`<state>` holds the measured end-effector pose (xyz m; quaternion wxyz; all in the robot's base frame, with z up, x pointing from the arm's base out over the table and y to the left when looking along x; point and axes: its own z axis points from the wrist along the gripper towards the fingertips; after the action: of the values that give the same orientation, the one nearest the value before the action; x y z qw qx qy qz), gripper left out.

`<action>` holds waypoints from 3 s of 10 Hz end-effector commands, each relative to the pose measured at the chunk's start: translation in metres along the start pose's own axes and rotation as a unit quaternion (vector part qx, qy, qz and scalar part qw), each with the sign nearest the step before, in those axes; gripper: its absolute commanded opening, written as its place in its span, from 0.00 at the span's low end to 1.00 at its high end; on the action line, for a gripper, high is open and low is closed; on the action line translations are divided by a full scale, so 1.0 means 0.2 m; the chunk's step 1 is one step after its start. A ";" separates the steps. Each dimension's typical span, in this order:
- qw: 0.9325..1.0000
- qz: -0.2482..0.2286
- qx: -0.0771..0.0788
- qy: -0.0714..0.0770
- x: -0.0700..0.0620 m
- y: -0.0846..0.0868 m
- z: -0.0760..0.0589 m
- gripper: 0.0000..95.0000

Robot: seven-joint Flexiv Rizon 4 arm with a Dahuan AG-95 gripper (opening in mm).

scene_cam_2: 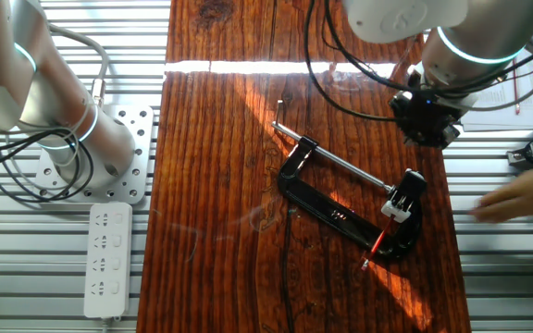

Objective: Sharpen the pencil with a pencil sharpener

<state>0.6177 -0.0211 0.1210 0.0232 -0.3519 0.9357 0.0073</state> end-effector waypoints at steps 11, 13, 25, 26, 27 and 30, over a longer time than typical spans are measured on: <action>0.999 0.035 0.004 0.021 -0.05 -0.01 0.02 0.00; 0.997 0.069 -0.005 0.034 -0.05 -0.01 0.02 0.00; 0.998 -0.051 0.012 0.017 -0.06 -0.07 0.13 0.00; 0.998 -0.056 0.014 0.016 -0.06 -0.09 0.17 0.00; 0.998 -0.068 0.014 0.011 -0.08 -0.13 0.20 0.00; 0.993 -0.114 0.015 0.016 -0.15 -0.21 0.21 0.20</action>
<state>0.6652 -0.0316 0.0818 0.0152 -0.4443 0.8957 -0.0137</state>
